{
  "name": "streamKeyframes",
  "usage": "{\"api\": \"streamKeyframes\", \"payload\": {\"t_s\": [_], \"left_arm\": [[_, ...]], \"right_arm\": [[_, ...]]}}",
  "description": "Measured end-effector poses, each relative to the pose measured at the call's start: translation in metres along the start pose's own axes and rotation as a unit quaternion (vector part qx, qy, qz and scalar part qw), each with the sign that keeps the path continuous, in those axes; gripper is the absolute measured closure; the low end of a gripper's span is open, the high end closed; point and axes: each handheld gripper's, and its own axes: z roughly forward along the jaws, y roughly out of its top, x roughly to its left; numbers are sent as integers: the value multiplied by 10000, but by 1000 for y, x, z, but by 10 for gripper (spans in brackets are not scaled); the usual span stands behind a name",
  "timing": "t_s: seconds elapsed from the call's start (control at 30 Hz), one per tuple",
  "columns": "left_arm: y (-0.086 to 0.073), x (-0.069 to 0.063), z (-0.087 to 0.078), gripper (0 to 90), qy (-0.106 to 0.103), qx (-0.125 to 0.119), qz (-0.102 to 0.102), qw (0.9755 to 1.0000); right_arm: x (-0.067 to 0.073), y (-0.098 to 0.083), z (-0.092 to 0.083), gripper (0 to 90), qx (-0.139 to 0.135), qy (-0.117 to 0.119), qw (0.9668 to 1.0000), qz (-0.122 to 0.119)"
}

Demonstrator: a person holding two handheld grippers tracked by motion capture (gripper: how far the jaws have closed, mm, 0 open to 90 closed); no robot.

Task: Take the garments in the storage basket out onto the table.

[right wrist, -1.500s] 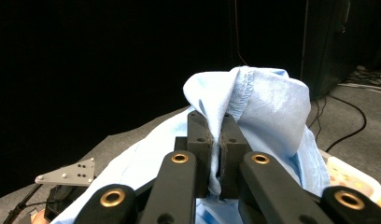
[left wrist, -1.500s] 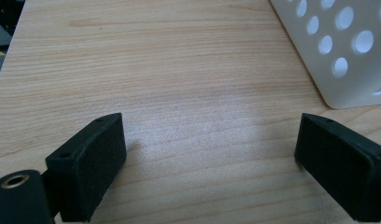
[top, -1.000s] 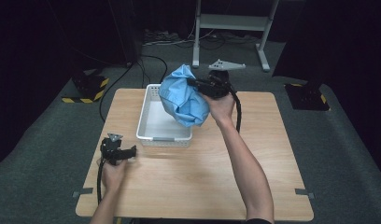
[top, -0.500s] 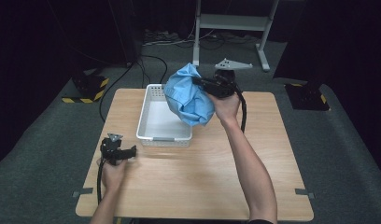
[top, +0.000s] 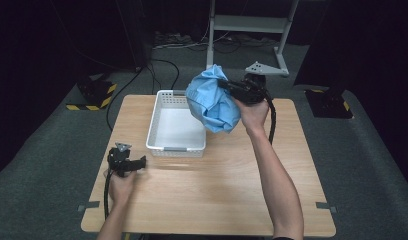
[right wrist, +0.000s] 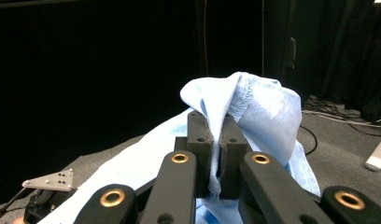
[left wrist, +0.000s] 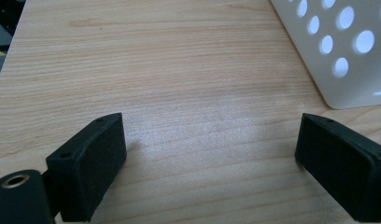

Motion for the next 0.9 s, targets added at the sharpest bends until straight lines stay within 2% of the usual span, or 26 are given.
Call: {"api": "streamKeyframes", "payload": {"t_s": [0.37, 0.9], "left_arm": [[0, 0, 0, 88, 2, -2, 0, 10000], [0, 0, 0, 88, 1, 3, -2, 10000]], "right_arm": [[-8, 1, -22, 870, -71, -188, 9998, -66], [-26, -20, -45, 870, -55, -488, 9988, 37]]}}
